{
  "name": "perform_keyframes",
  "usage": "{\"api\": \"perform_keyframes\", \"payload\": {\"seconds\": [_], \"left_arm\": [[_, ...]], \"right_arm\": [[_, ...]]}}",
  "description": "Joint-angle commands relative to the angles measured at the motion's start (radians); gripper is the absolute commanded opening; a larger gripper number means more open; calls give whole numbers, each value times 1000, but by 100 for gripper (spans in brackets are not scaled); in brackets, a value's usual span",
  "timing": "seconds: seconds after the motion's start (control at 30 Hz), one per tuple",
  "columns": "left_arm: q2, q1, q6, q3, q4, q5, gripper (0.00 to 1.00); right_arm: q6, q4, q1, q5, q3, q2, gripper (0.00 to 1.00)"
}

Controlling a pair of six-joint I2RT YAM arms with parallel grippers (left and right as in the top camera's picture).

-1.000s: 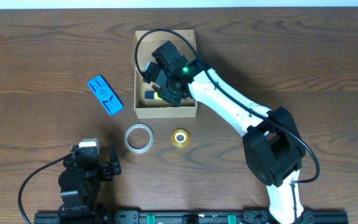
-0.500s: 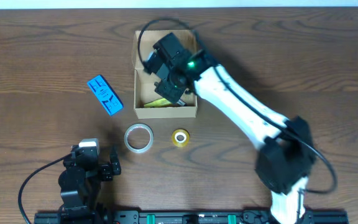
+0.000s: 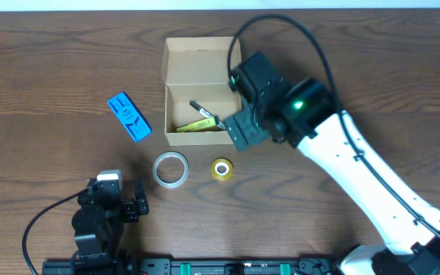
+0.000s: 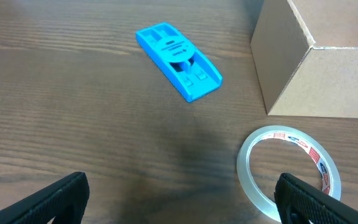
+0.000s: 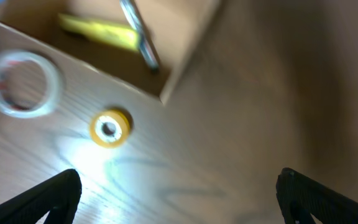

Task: Pack container
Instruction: 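Move the right gripper to the yellow tape roll and grasp it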

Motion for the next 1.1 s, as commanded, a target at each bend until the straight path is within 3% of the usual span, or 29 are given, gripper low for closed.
{"api": "perform_keyframes", "payload": {"seconds": [0.0,0.23,0.43,0.67,1.07], "left_arm": [[-6,6,11,-7,1,3,95],[-6,6,11,-7,1,3,95],[-6,6,11,-7,1,3,95],[-6,6,11,-7,1,3,95],[-6,6,11,-7,1,3,95]], "right_arm": [[257,36,22,46,-160,-56,99],[514,213,111,-4,-420,-108,99],[710,358,182,5,-529,-93,99],[1016,415,203,106,-613,-93,96],[1048,605,203,66,-669,-14,93]]}}
